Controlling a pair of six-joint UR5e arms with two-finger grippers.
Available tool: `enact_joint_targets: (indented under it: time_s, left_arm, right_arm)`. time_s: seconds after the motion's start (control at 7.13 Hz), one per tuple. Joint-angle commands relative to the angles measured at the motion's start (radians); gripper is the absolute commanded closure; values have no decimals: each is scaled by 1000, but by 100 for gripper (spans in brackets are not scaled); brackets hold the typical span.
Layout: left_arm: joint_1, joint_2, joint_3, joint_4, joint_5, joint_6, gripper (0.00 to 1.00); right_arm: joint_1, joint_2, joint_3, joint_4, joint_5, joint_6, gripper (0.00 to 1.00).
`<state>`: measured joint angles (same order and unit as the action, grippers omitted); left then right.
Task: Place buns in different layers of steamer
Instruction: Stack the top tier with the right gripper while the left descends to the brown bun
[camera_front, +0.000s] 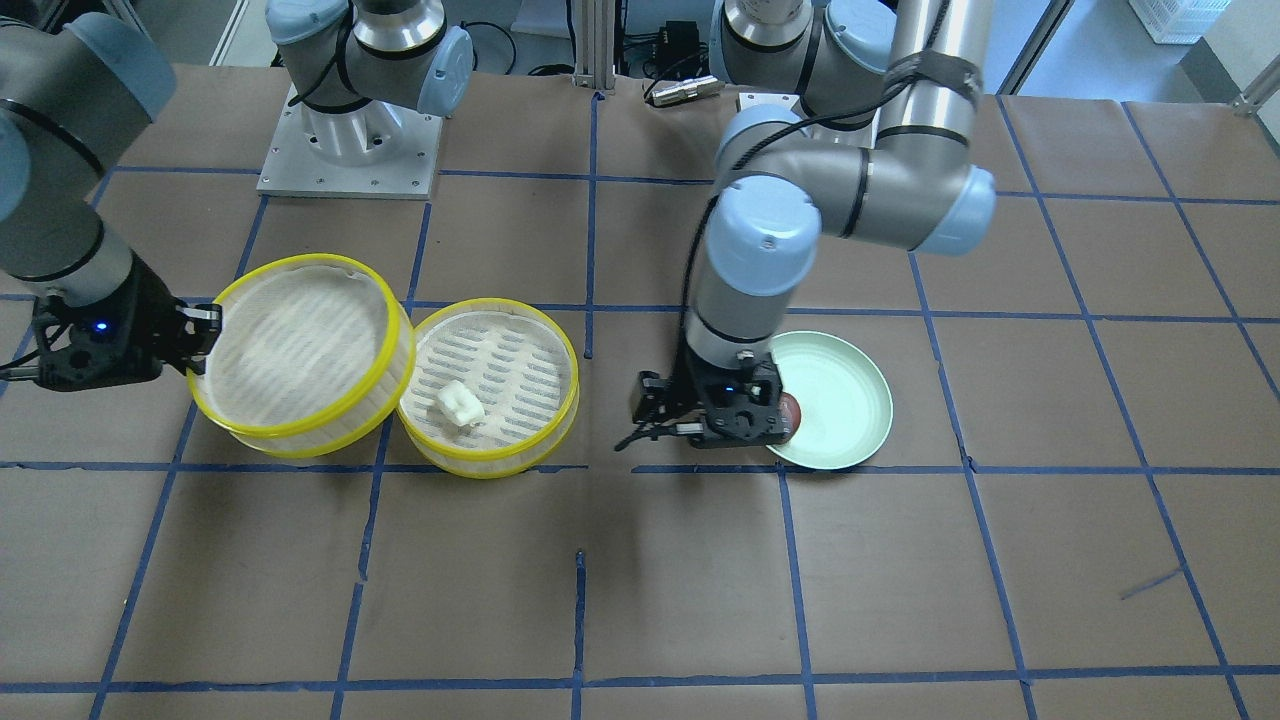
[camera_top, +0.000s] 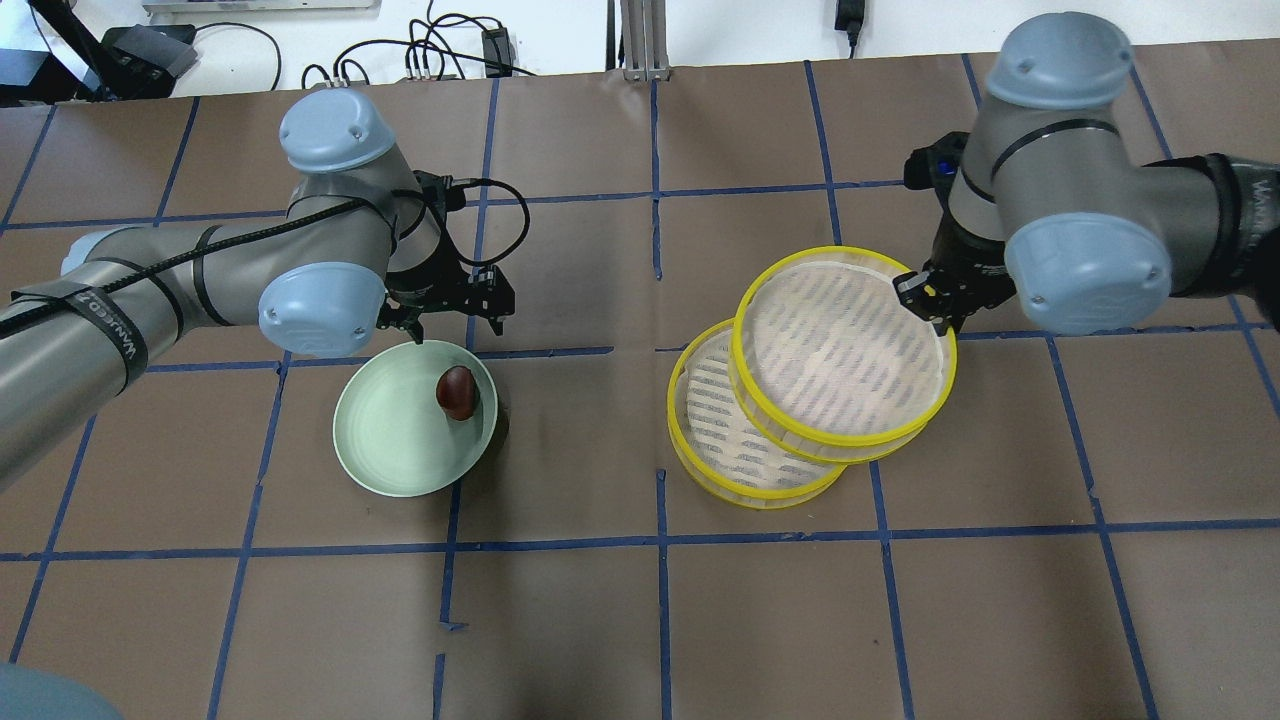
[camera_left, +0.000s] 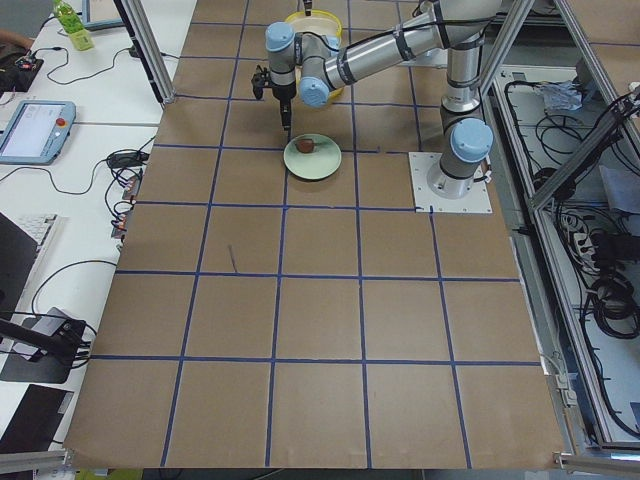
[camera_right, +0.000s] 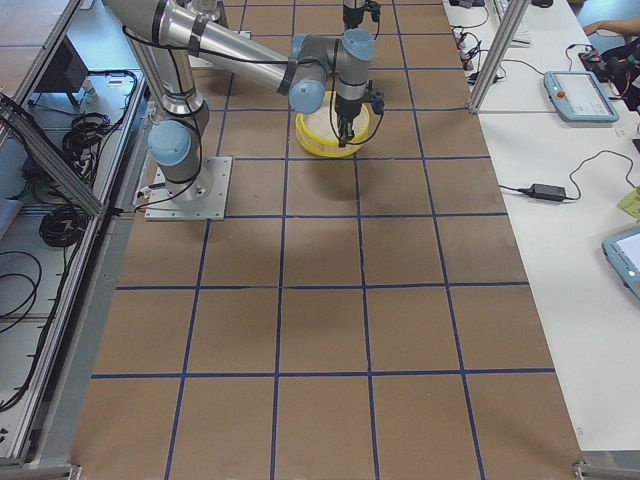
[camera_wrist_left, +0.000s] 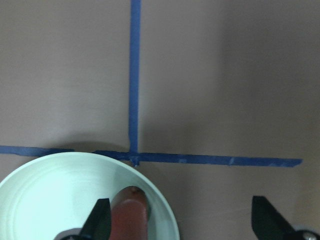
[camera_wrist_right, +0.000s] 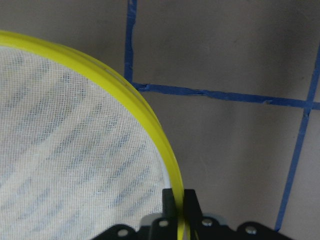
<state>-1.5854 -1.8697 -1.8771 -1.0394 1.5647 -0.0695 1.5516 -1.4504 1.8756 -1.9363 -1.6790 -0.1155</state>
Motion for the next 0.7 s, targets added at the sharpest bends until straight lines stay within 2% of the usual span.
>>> enact_joint_targets:
  time_s: [0.0,0.28,0.42,0.56]
  left_arm:
    - [10,1,-56,1,52,19,0]
    - [10,-9,-86,9,44,19,5]
    - [10,-8,-76,9,46,22,25]
    - [10,-14,-76,10,46,19,63]
  right_arm:
    - [73,27,-4,-7,-5,126,91]
    - [94,31,0,-19,1,177,91]
    - [111,41,4,-20,-5,177,91]
    - [114,44,10,-20,-4,175,91]
